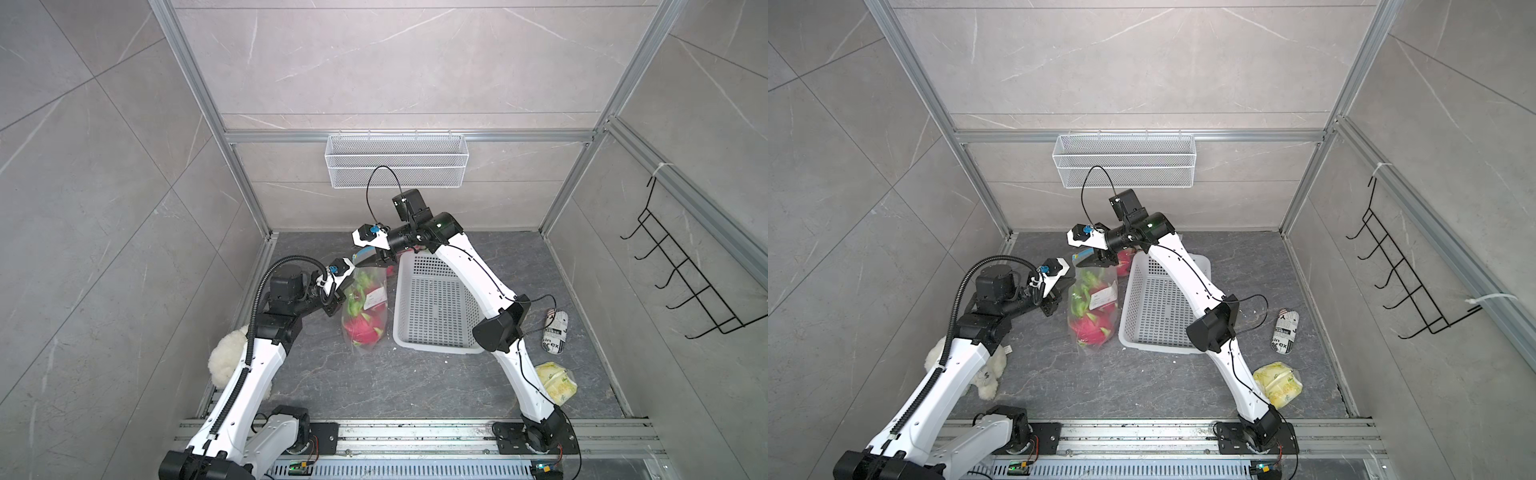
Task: Open the zip-top bag and take out the dragon fruit
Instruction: Unzip the zipper on the zipper food storage bag.
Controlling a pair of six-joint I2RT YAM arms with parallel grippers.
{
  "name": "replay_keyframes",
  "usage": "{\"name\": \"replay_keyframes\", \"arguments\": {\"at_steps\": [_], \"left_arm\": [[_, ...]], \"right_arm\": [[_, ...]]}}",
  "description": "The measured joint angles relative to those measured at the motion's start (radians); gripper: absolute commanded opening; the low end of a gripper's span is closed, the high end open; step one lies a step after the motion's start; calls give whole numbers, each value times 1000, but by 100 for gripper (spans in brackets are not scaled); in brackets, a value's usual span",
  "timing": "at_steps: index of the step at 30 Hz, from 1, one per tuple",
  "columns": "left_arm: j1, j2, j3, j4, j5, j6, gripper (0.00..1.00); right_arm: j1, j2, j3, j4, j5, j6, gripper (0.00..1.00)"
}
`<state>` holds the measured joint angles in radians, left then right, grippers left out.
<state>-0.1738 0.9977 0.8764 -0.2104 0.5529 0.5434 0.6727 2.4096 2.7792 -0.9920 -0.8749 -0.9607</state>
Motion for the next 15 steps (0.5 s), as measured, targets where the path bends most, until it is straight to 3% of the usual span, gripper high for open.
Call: {"name": "replay_keyframes", "arguments": {"at_steps": [5, 15], "left_arm": [[0, 3, 0, 0, 0, 0, 0], [0, 4, 0, 0, -6, 2, 0]], "right_arm": [[2, 0, 0, -7, -23, 0, 20], [8, 0, 0, -7, -21, -1, 11]]}}
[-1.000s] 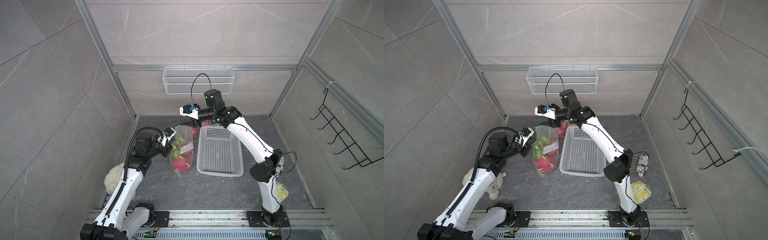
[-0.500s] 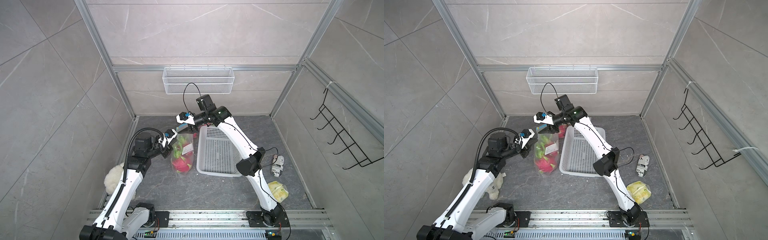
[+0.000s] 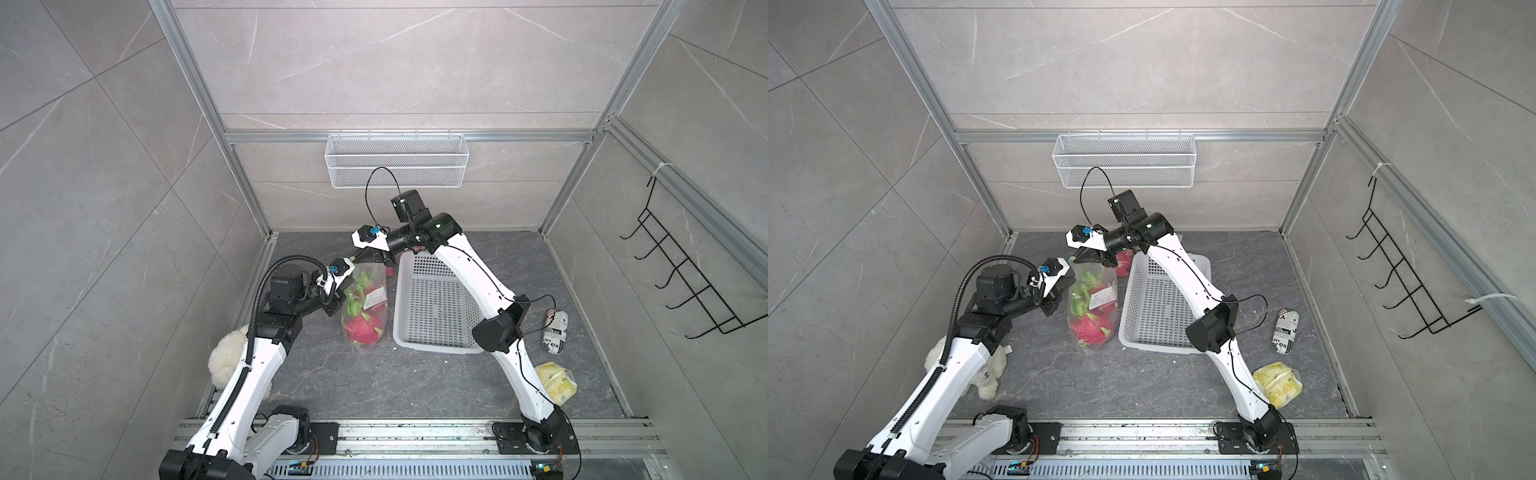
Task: Open the zip-top bag and take out the dragon fruit
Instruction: Unzip the zipper on the zipper food storage bag.
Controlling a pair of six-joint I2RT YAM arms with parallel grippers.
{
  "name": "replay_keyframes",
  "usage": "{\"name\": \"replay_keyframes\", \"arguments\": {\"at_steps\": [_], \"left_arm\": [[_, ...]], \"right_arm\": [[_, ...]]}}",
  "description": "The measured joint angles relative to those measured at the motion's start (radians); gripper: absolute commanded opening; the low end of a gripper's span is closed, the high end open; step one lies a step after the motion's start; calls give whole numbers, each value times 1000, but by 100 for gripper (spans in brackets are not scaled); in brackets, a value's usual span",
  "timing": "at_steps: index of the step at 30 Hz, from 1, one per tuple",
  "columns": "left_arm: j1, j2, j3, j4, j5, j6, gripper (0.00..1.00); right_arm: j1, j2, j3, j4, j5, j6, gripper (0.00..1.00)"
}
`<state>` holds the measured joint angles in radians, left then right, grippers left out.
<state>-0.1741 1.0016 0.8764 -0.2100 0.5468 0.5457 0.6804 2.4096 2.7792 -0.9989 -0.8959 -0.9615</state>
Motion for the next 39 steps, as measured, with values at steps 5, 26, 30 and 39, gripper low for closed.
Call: {"name": "replay_keyframes", "arguments": {"at_steps": [5, 26, 30, 39], "left_arm": [[0, 2, 0, 7, -59, 0, 2], [3, 13, 87, 101, -266, -105, 83], [37, -56, 67, 81, -174, -100, 83], [196, 127, 267, -21, 154, -75, 71]], "right_arm": [[0, -1, 0, 4, 16, 24, 0], [7, -54, 18, 59, 141, 430, 0], [15, -60, -12, 45, 140, 446, 0], [40, -116, -102, 27, 150, 445, 0]]}}
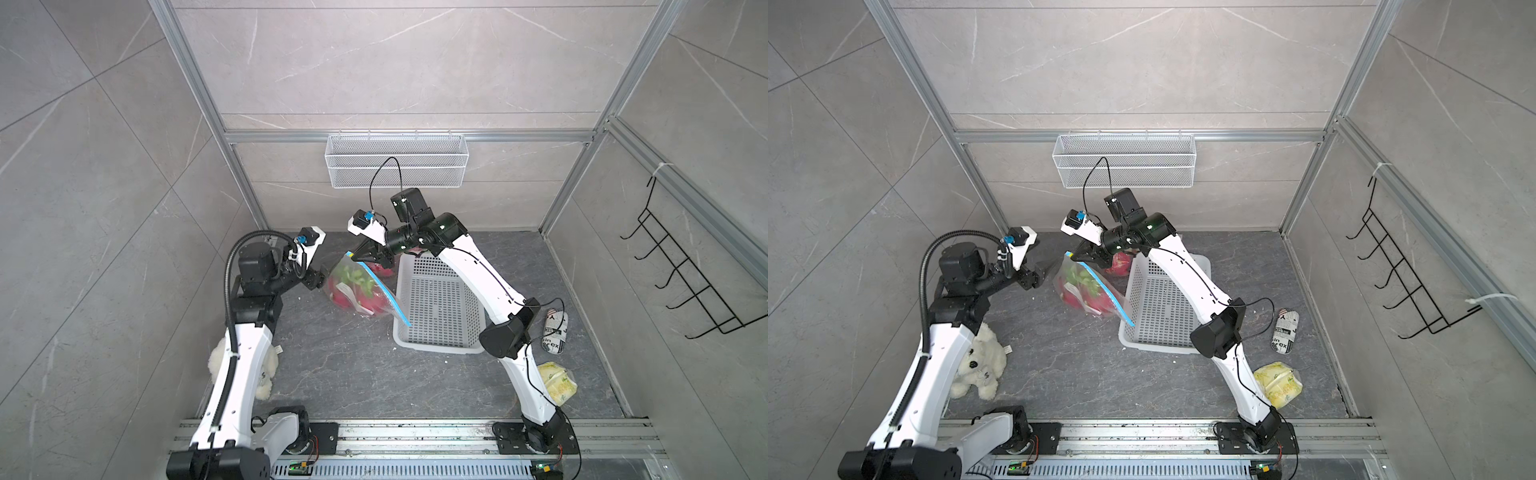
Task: Open the zip-top bag and take out the dragon fruit
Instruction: Unzip the zipper on the zipper food storage bag.
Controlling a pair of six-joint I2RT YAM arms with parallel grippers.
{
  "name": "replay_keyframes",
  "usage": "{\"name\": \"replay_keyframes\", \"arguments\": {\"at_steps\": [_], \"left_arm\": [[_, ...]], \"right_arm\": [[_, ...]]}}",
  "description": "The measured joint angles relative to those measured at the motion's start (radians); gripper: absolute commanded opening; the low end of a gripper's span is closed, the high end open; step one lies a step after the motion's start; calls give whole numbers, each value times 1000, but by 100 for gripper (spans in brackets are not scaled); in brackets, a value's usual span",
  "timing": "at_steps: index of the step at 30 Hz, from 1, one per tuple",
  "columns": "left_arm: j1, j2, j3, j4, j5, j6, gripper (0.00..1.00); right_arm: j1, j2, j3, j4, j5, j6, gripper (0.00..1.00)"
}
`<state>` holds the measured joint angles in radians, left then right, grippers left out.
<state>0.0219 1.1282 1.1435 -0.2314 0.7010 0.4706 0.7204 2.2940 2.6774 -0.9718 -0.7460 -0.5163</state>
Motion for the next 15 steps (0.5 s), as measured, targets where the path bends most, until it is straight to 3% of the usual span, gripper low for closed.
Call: {"name": "replay_keyframes", "arguments": {"at_steps": [6, 15], "left_arm": [[1, 118, 103, -127, 176, 79, 66], [5, 96, 76, -246, 327, 134, 66]], "right_arm": [[5, -55, -84, -5, 17, -23, 0], [5, -66, -101, -11, 37, -56, 0]]}}
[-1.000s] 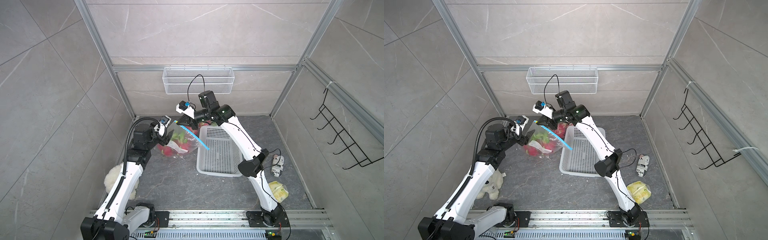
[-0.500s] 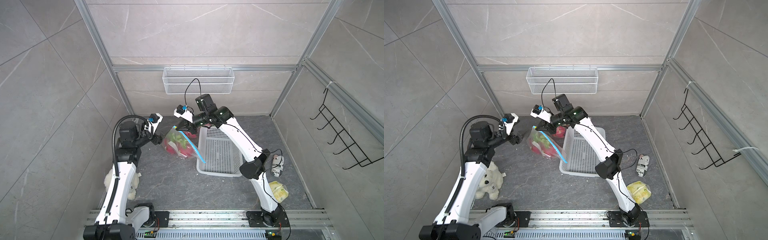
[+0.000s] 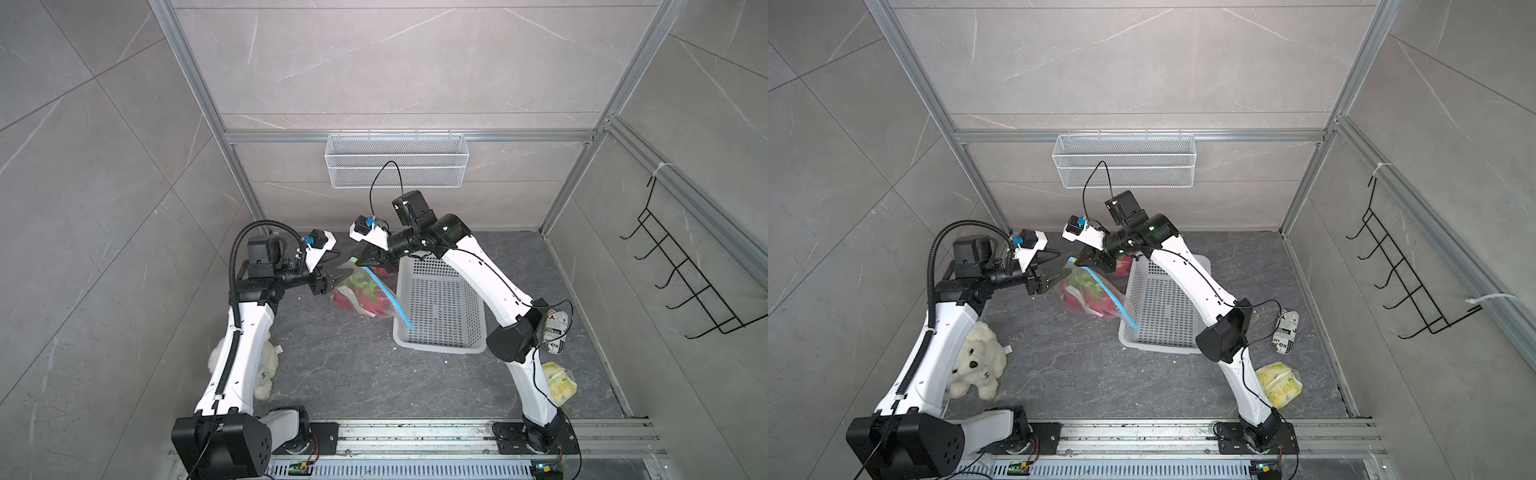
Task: Open the zip-top bag and take out the dragon fruit
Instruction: Unzip the zipper on the zipper food storage bag.
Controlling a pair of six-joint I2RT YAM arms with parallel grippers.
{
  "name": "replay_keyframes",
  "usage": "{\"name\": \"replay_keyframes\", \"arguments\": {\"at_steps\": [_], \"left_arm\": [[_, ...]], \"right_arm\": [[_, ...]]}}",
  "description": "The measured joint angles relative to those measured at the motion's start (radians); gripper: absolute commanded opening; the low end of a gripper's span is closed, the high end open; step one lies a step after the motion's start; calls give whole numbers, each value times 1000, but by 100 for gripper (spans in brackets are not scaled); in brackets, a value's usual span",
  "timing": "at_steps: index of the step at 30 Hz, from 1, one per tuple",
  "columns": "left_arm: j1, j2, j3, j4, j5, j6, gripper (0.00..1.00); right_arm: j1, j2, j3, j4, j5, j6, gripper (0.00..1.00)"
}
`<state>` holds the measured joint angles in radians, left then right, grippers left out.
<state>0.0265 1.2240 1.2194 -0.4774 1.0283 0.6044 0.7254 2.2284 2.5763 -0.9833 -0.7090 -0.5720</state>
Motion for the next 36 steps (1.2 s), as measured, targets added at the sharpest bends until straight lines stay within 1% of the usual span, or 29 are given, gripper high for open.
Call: {"name": "replay_keyframes", "arguments": {"at_steps": [3, 6, 17, 19, 20, 22, 25, 31, 33, 34, 35, 36], "left_arm": [[0, 26, 29, -38, 49, 12, 66], [0, 47, 32, -47, 61, 15, 66], [-2, 146, 73, -75, 87, 23, 39], [-11, 164, 85, -77, 96, 24, 29], [-15, 169, 89, -77, 99, 24, 22], [-28, 177, 93, -82, 100, 23, 0], [-47, 177, 95, -89, 91, 32, 0], [-50, 176, 95, -92, 73, 35, 0], [-50, 174, 95, -92, 71, 35, 0], [-50, 172, 95, -92, 67, 35, 0], [-51, 171, 95, -92, 63, 35, 0], [-53, 169, 94, -92, 59, 35, 0]], "right_arm": [[0, 0, 0, 0, 7, -2, 0], [0, -3, -4, 0, 6, -5, 0], [0, -12, -15, 0, 6, -8, 0], [0, -12, -15, 0, 5, -8, 0], [0, -12, -15, 0, 3, -8, 0], [0, -12, -15, 0, 3, -8, 0], [-3, -12, -18, -1, 6, -8, 0], [-4, -12, -19, -1, 10, -9, 1], [-4, -12, -19, -1, 11, -8, 32], [-4, -12, -19, 0, 11, -8, 39], [-4, -12, -19, 0, 11, -10, 44], [-3, -12, -19, 0, 13, -13, 45]]}}
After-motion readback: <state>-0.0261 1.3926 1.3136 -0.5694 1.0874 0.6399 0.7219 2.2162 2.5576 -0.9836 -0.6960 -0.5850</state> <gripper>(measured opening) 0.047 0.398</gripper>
